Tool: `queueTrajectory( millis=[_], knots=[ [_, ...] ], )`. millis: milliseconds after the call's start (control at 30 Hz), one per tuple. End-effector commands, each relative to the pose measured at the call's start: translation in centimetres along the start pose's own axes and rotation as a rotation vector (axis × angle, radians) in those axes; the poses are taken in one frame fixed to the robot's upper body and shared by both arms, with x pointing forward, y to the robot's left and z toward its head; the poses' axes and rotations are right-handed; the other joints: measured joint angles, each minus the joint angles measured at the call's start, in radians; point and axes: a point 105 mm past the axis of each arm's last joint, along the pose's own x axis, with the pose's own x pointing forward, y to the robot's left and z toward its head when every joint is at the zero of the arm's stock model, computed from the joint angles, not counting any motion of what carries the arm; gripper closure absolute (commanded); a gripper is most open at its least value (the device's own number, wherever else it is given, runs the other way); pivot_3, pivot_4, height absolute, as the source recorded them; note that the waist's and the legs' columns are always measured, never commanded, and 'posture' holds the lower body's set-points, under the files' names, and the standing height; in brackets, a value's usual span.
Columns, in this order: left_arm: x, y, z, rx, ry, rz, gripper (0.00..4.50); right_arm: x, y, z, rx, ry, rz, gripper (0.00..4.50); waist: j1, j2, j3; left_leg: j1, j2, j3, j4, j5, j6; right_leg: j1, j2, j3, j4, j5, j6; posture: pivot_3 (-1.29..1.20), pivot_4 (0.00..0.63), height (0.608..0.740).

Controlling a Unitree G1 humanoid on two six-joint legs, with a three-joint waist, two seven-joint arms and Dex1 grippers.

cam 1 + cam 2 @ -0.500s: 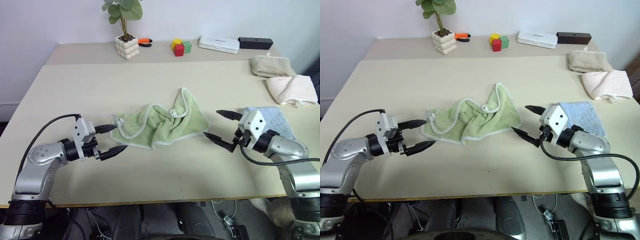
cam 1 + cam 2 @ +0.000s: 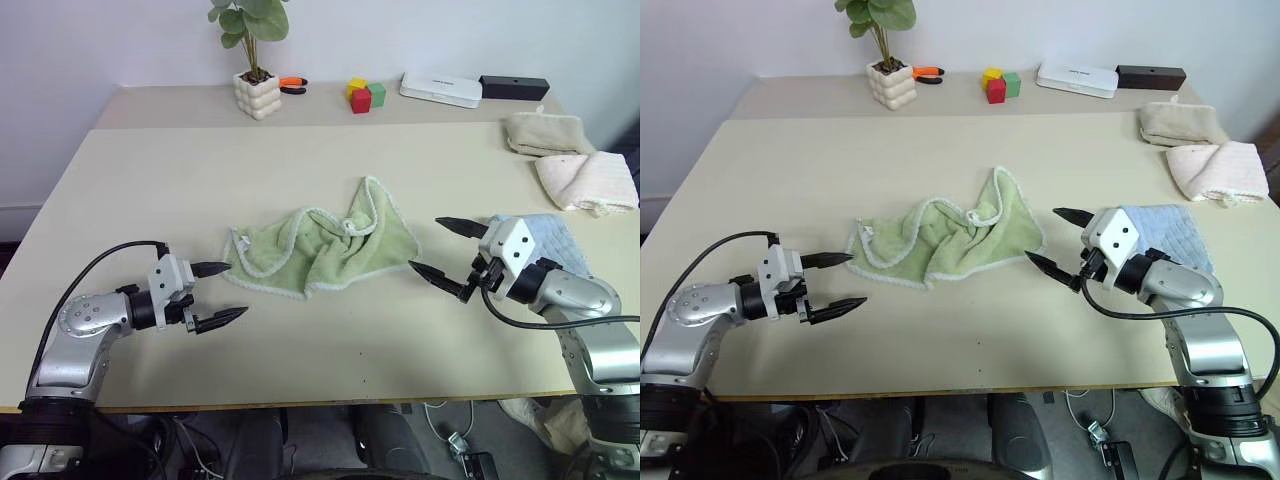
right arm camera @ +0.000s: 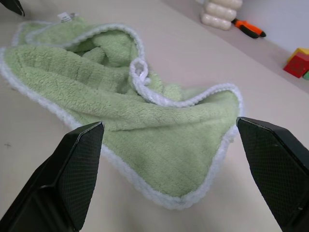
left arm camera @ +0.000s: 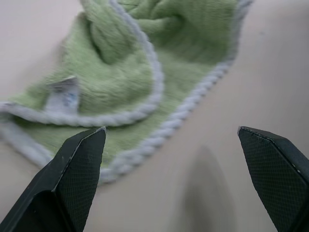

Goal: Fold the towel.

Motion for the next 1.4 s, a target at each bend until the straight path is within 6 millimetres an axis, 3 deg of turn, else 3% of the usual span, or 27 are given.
queueTrajectory(
  millis=[33,200,400,867,967,1200,1400],
  knots=[
    [-0.1,0.3,-0.1,0.039,0.005,0.013,0.00,0.3,-0.3,1.8,-0.049,-0.054,-0.013,0.03,-0.001,0.000,0.000,0.000,0.000,0.000,0.000,0.000,0.000,0.000,0.000,0.000,0.000,0.000,0.000,0.00,0.150,0.740],
    [0.1,0.9,-0.3,0.053,0.024,0.034,0.00,0.3,-0.2,1.7,-0.042,-0.061,-0.015,0.03,0.001,0.000,0.000,0.000,0.000,0.000,0.000,0.000,0.000,0.000,0.000,0.000,0.000,0.000,0.000,0.00,0.150,0.740],
    [-0.6,1.8,-1.9,0.020,0.064,0.073,0.00,1.3,0.5,2.6,-0.038,-0.098,-0.018,0.03,-0.001,0.000,0.000,0.000,0.000,0.000,0.000,0.000,0.000,0.000,0.000,0.000,0.000,0.000,0.000,0.00,0.150,0.740],
    [2.9,2.3,-2.4,0.026,0.074,-0.011,0.00,0.9,1.0,3.4,-0.049,-0.120,-0.076,0.03,0.022,0.001,-0.002,0.000,-0.001,0.000,0.001,0.000,0.000,0.001,0.000,0.000,0.001,0.000,0.000,0.00,0.150,0.740],
    [3.5,1.6,-3.5,-0.010,0.135,-0.076,0.87,0.5,0.9,3.2,-0.054,-0.112,-0.096,0.00,0.024,0.003,-0.003,0.001,-0.001,0.000,0.001,0.000,0.000,0.001,0.000,0.000,0.001,0.000,0.000,0.00,0.150,0.740],
    [3.4,1.1,-4.0,-0.113,0.175,-0.101,4.36,0.0,0.2,3.3,-0.069,-0.102,-0.131,0.00,0.022,0.006,-0.006,0.008,-0.001,0.000,0.000,0.000,0.000,0.008,0.000,0.000,0.000,0.000,0.000,0.00,0.150,0.740],
    [2.5,2.3,-2.8,-0.142,0.129,-0.045,4.45,0.0,0.0,2.5,-0.102,-0.073,-0.138,0.00,0.018,0.006,-0.006,0.012,0.000,0.000,-0.001,0.000,0.000,0.010,0.001,0.000,0.000,0.000,0.000,0.00,0.150,0.740]
  ],
)
